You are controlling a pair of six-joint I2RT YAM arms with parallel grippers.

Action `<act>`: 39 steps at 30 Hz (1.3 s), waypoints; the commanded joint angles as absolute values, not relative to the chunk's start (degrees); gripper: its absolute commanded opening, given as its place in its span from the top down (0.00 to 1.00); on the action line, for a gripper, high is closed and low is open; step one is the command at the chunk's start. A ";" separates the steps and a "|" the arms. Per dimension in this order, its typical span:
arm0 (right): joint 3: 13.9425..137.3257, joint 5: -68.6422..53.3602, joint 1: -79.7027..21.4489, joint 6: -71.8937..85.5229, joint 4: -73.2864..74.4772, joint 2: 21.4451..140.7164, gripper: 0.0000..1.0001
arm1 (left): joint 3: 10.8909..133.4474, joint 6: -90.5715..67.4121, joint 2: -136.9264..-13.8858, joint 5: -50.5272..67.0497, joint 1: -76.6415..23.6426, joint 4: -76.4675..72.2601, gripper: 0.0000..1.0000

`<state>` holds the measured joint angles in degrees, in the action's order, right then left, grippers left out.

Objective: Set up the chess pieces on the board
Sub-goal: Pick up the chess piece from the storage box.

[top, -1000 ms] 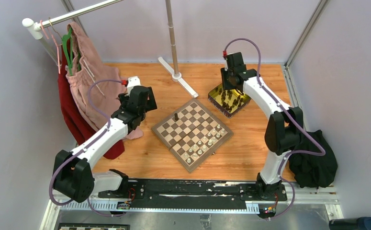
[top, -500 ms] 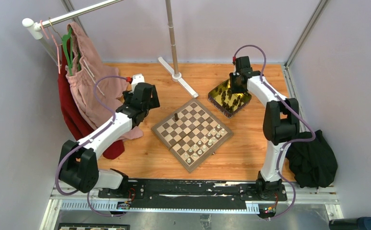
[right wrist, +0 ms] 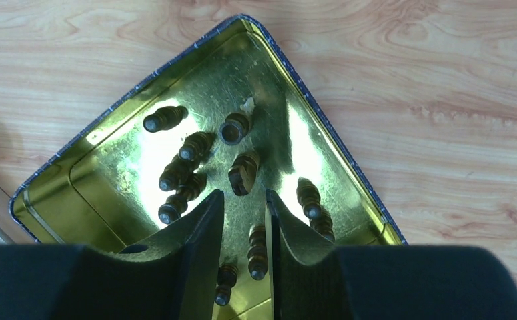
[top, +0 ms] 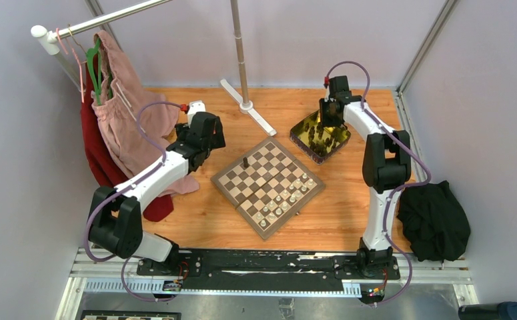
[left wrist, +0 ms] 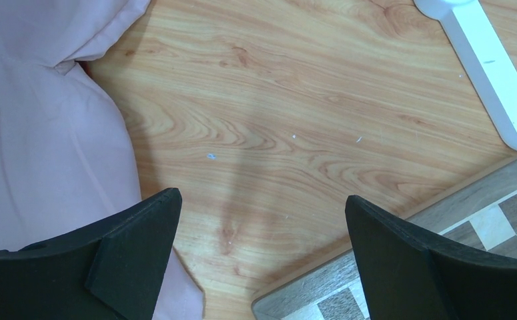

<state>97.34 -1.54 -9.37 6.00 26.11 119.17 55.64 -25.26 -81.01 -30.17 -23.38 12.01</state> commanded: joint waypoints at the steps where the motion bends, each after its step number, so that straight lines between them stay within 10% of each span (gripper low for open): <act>1: 99.92 -3.39 -8.70 6.13 26.62 121.20 0.67 | 57.72 -24.53 -81.96 -30.45 -23.12 10.81 0.00; 25: 101.79 -3.96 -8.70 5.73 27.05 124.86 0.74 | 58.89 -23.82 -84.44 -29.98 -22.59 9.60 0.00; 39: 103.18 -3.52 -8.61 5.19 27.64 125.11 1.00 | 58.97 -23.69 -84.80 -29.65 -21.91 9.49 0.00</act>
<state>101.51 -3.51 -9.34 5.89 26.26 124.51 57.45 -24.05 -84.40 -29.71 -22.41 10.50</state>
